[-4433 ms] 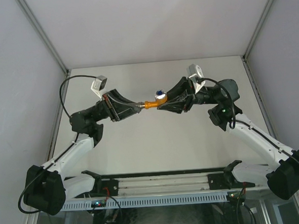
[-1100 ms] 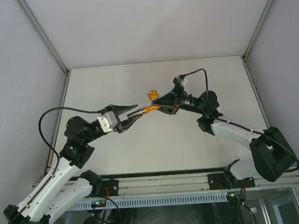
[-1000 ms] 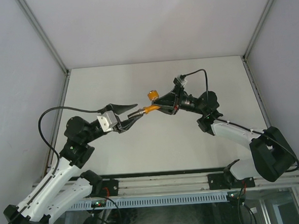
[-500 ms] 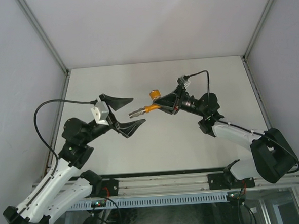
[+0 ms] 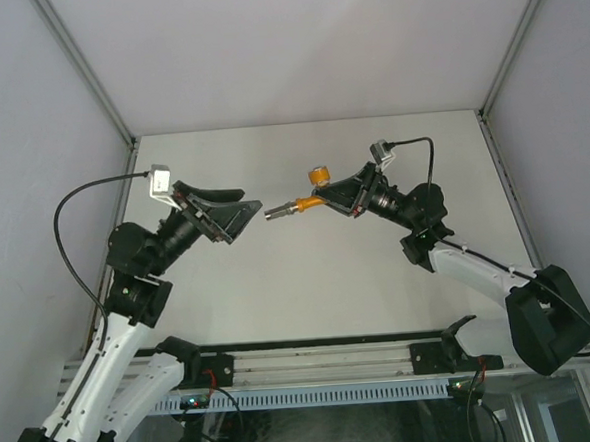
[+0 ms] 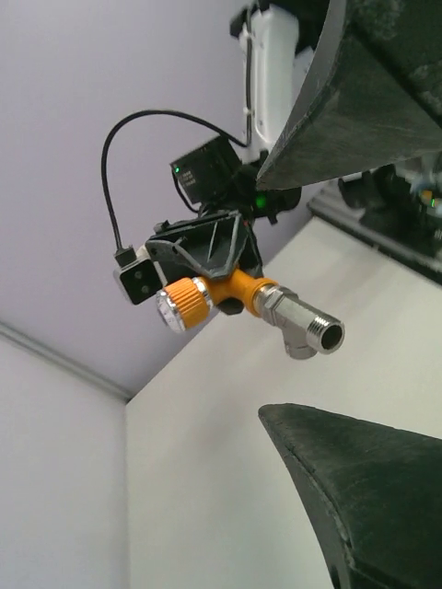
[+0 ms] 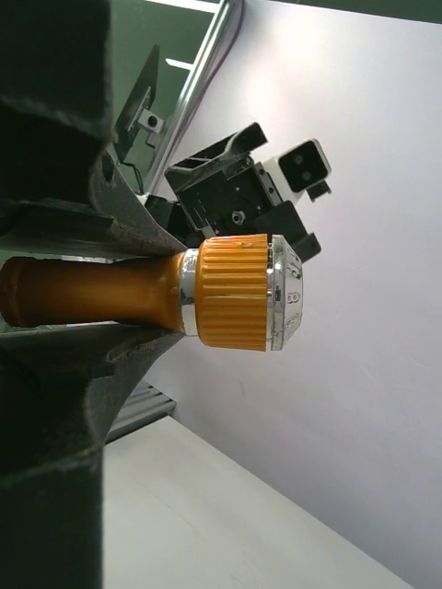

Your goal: Install the water faucets

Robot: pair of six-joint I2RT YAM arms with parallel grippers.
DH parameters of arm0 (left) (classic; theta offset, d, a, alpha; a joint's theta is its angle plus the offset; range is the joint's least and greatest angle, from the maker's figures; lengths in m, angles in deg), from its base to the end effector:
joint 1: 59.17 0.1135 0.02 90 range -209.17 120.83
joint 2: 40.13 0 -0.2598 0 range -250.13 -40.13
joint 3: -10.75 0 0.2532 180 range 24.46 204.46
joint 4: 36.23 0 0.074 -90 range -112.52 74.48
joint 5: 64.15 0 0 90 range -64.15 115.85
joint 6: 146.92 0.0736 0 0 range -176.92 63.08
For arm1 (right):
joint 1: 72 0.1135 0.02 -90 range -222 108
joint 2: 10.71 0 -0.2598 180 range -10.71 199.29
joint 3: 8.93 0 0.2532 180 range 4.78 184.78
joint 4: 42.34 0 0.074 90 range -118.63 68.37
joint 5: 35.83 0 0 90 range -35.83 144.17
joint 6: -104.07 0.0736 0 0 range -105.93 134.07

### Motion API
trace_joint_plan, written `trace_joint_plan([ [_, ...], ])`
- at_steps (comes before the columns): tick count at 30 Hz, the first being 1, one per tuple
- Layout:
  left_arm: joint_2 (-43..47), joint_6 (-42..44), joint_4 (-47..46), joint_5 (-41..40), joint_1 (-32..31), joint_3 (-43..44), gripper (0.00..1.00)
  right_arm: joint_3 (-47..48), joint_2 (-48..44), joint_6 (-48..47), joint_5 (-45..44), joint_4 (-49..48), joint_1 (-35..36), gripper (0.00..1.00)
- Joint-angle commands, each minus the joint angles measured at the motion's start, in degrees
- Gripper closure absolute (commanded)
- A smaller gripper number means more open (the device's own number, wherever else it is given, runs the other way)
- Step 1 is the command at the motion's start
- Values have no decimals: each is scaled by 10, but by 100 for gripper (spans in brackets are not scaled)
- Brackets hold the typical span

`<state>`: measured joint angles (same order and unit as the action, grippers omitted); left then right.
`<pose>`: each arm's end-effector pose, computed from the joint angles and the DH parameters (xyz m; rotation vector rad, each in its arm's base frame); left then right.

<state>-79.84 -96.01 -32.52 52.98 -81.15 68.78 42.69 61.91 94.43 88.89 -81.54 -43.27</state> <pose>0.1687 -0.1043 0.3943 0.2214 1.4327 -1.1974 0.2487 0.1841 0.3127 0.0692 1.6120 1.9354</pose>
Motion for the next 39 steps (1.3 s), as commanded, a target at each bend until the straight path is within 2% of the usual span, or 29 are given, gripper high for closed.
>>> trace_joint_plan([
  [1, -17, -175, 13, 12, 6, 14, 0, 4, -29, -31, -17, -36, -2, 100],
  [4, -21, -245, 47, 2, 6, 11, 0, 1, -36, -39, -21, -37, -2, 100],
  [7, -18, -311, 19, 3, 6, -18, 0, 0, -41, -47, -22, -36, -2, 100],
  [13, -24, -370, 60, -13, 6, -25, 0, 0, -48, -62, -25, -43, -1, 100],
  [18, -35, -463, 22, -4, 0, -56, 1, 0, -48, -81, -29, -60, 0, 100],
  [23, -45, -491, 20, -17, -19, -63, 1, 0, -44, -83, -39, -80, 0, 100],
  [28, -52, -556, -53, -31, -32, -94, 5, 0, -41, -89, -38, -86, 2, 100],
  [31, -76, -573, -74, -2, -34, -85, 6, 0, -40, -98, -38, -90, 6, 100],
  [35, -102, -622, -150, 17, -46, -98, 8, 0, -35, -108, -38, -101, 11, 100],
  [39, -110, -630, -164, 10, -54, -96, 12, 0, -28, -108, -35, -115, 16, 100],
])
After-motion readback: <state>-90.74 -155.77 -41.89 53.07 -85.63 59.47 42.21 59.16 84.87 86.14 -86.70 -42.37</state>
